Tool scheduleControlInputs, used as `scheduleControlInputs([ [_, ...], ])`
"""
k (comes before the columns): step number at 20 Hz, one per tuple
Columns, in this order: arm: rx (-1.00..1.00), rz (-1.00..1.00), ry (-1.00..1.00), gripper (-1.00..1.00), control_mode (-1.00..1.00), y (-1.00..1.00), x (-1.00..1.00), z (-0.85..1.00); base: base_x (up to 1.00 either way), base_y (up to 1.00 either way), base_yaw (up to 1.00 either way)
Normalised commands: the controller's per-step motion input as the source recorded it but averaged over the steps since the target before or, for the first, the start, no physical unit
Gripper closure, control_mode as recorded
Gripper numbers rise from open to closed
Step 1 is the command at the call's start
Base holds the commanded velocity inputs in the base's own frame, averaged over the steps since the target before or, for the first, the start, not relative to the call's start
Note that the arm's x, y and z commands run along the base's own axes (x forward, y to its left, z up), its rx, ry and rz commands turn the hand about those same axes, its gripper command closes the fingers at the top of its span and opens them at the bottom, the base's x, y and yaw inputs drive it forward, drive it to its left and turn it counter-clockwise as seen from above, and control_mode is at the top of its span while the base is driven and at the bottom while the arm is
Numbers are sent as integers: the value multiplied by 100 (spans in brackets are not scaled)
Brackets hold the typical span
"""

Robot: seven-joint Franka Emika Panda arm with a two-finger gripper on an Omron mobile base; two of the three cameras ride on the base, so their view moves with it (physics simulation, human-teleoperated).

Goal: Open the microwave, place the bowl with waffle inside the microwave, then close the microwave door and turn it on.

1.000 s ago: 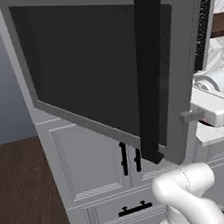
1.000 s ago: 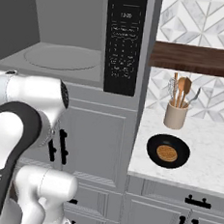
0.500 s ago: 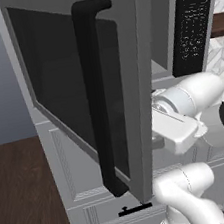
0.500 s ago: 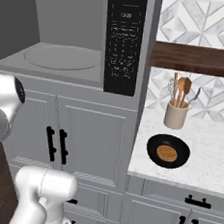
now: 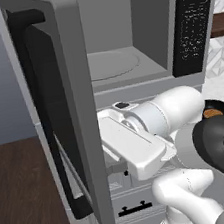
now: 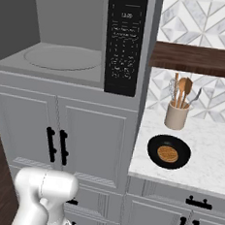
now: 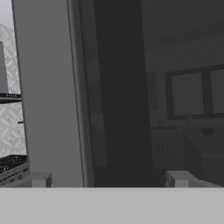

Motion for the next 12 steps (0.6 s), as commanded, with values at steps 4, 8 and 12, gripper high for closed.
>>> scheduleControlInputs([
  [4,0,-2,0,-100,-100,52,0,0,0,0,0],
  [8,0,-8,-4,-100,-100,-22,-4,8,0,0,0],
  [12,0,-13,0,-100,-100,-100,-9,50,0,0,0],
])
